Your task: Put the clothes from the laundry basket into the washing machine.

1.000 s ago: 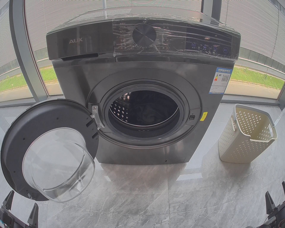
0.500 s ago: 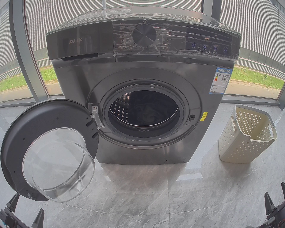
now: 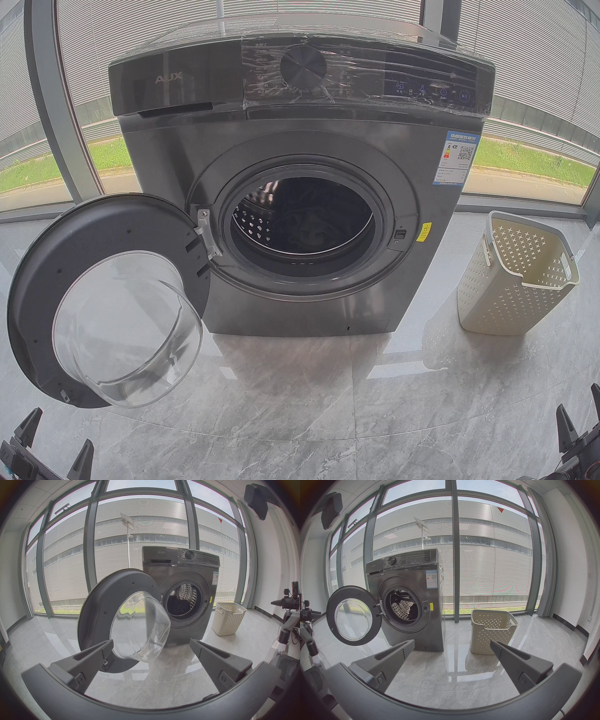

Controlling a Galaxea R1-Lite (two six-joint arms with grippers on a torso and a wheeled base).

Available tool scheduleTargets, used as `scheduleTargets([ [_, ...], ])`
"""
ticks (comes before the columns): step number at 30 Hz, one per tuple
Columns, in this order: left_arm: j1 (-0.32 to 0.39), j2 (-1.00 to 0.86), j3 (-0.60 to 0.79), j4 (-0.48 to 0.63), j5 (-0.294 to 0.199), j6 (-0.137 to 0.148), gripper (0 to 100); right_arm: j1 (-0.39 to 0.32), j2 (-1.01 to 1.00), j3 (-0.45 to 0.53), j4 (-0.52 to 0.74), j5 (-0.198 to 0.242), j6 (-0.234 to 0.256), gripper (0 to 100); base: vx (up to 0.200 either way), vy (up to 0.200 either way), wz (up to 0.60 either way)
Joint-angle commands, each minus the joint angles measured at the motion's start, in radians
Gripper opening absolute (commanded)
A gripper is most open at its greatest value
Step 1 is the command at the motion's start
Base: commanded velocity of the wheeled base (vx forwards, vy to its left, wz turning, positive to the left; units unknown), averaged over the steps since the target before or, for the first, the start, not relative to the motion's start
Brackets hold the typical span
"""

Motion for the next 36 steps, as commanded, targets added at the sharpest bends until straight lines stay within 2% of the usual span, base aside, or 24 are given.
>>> scheduleTargets([
  [1,0.0,-0.013,0.018,0.0,0.008,-0.001,100,0.0,-0.011,0.008,0.0,0.0,0.0,100,0.0,0.0,0.0],
  [9,0.0,-0.013,0.018,0.0,0.013,-0.005,100,0.0,-0.011,0.01,0.0,0.0,0.0,100,0.0,0.0,0.0],
  [12,0.0,-0.013,0.018,0.0,0.02,0.003,100,0.0,-0.011,0.008,0.0,0.0,0.0,100,-0.133,0.0,0.0],
  [19,0.0,-0.013,0.018,0.0,0.03,-0.008,100,0.0,-0.011,0.01,0.0,0.0,0.0,100,-0.029,0.0,0.0],
  [36,0.0,-0.013,0.018,0.0,0.033,-0.024,100,0.0,-0.011,0.008,0.0,0.0,0.0,100,0.0,0.2,0.0],
])
